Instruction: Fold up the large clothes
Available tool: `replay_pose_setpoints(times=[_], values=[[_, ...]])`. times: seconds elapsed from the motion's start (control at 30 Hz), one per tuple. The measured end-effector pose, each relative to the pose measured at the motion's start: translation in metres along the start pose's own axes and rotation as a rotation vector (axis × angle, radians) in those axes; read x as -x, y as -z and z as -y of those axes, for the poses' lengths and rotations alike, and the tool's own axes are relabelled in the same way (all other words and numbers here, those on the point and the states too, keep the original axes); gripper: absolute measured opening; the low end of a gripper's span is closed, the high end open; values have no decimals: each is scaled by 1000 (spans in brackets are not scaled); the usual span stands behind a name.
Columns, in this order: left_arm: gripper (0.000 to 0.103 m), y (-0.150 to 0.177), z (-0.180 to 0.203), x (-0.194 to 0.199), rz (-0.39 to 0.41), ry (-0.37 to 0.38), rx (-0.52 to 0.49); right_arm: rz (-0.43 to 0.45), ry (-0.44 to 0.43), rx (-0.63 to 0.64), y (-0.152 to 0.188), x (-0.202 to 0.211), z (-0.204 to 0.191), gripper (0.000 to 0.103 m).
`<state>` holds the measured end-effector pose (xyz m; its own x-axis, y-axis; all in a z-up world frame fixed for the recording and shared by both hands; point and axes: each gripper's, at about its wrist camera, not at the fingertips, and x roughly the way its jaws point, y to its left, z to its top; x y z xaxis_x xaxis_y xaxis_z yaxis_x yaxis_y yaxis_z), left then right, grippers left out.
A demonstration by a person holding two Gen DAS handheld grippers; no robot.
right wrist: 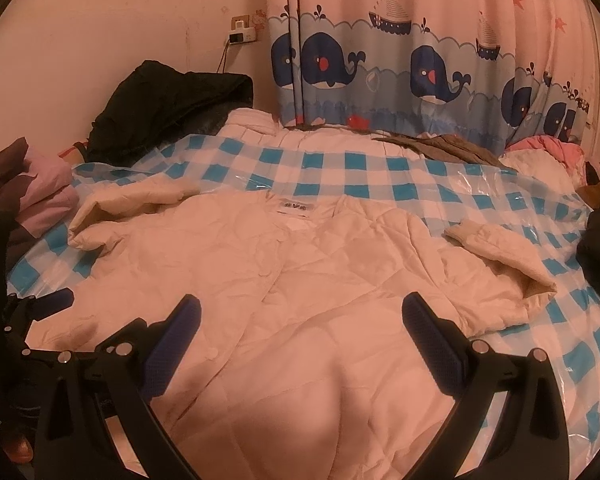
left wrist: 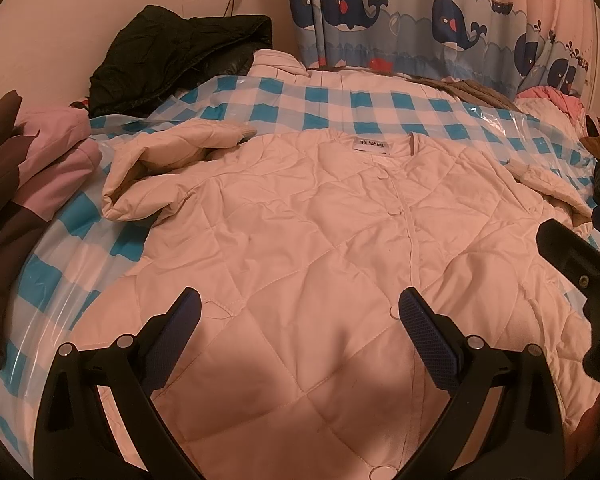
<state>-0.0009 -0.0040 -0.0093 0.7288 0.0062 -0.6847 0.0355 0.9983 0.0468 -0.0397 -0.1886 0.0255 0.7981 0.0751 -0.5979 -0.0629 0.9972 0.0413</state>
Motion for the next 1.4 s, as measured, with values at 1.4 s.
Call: replay_pose_setpoints(times=[1.4], values=[[95, 0, 90, -49, -76, 155, -127, -315, 490, 593, -44, -143, 232, 96]])
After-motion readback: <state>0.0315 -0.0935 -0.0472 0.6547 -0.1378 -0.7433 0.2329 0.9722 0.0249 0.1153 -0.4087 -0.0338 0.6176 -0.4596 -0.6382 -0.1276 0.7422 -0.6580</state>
